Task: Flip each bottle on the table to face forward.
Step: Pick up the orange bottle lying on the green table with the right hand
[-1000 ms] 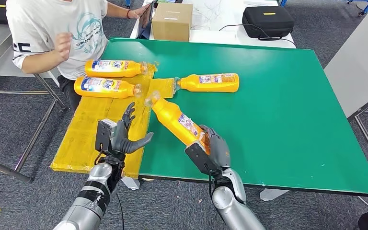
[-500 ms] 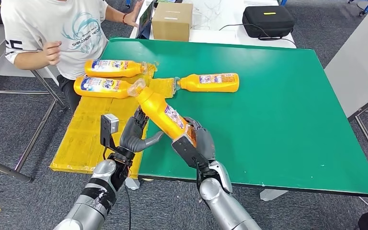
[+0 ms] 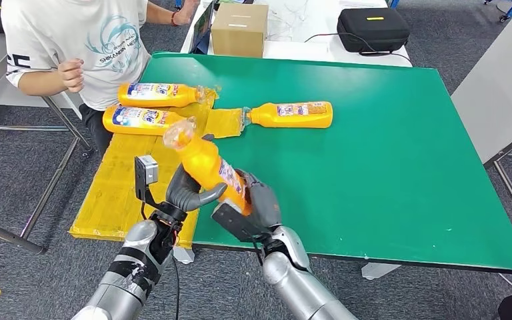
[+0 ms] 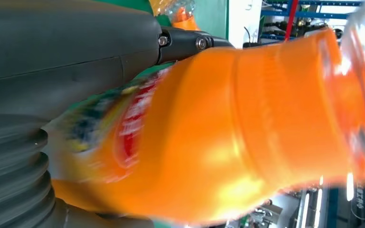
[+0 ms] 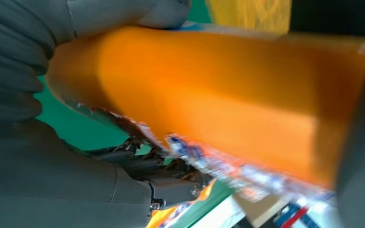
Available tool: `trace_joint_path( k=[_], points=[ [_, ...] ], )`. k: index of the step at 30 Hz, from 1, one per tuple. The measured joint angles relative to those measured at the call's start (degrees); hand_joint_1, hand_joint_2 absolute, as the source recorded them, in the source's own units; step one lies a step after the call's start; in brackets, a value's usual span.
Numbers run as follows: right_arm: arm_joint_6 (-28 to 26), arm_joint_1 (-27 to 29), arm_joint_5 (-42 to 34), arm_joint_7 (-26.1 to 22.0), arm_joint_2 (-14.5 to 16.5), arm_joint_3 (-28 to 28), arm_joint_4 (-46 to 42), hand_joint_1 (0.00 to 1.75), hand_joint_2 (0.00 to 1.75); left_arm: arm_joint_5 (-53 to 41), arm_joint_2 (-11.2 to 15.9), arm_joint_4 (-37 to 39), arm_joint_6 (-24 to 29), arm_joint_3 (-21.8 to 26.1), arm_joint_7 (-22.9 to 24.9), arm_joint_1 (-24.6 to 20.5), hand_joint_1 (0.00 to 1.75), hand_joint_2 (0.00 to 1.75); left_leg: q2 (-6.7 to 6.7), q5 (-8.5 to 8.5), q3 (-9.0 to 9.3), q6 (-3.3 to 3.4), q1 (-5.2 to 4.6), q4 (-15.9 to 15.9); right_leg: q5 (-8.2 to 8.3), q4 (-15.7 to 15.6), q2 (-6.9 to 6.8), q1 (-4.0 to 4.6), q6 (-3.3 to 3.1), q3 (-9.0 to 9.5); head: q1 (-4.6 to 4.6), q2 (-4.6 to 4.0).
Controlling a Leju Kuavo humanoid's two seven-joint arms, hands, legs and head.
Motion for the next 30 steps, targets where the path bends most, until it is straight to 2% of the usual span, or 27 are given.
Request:
trace_joint_path(
  k=[7,9,10,11,13,14,30],
  points=[
    [-0.7,-0.4,1.9,1.0,0.9,2.4,2.2,1.75,1.75,0.0,0.6,0.1,0.2,-0.9,0.5,0.0,0.00,1.75,0.02,0.00,-0.01,0.00,0.00,0.0,0.00,0.0,0.00,0.00,0.00,-0.02,0.00,0.00],
    [-0.8,-0.6,1.9,1.1,1.0,2.7,2.6,1.75,1.75,-0.1,0.7,0.3,0.2,-1.0,0.5,0.0,0.87,1.75,0.00,0.00,-0.01,0.00,0.00,0.0,0.00,0.0,0.00,0.00,0.00,-0.02,0.01,0.00],
    [-0.9,-0.6,2.0,1.1,1.0,2.8,2.7,1.40,1.75,-0.1,0.7,0.5,0.2,-1.1,0.4,-0.1,1.31,1.75,0.01,0.00,-0.01,0.00,0.00,0.0,0.00,0.0,0.00,-0.01,0.00,-0.01,0.01,0.00],
    [-1.0,-0.6,2.0,1.2,1.0,3.0,2.8,0.96,1.75,-0.1,0.8,0.6,0.1,-1.2,0.2,-0.1,1.75,1.75,0.01,0.00,-0.01,0.00,0.00,0.0,0.00,0.0,0.00,-0.01,0.00,-0.02,0.01,0.00],
    [-1.2,-0.7,2.1,1.7,1.0,3.4,3.1,0.09,1.75,0.4,1.0,0.9,-0.4,-1.3,-0.4,-0.1,1.75,1.75,0.02,0.00,-0.01,0.00,0.00,0.0,0.00,0.0,0.00,-0.01,0.00,-0.02,0.00,0.00],
    [-1.4,-0.8,2.1,2.0,1.0,3.6,3.2,0.00,1.75,0.9,1.0,1.0,-0.7,-1.4,-0.7,-0.1,1.75,1.75,0.02,0.00,-0.01,0.00,0.00,0.0,0.00,0.0,0.00,-0.01,0.00,-0.01,0.00,0.00],
    [-2.3,-0.6,-1.9,1.8,0.9,3.2,3.0,0.00,1.75,4.0,1.4,-5.2,-0.2,0.9,-1.3,1.8,1.75,1.75,0.01,0.00,-0.02,0.00,0.00,0.0,0.00,0.0,0.00,0.00,0.00,-0.03,0.00,0.00]
  ],
)
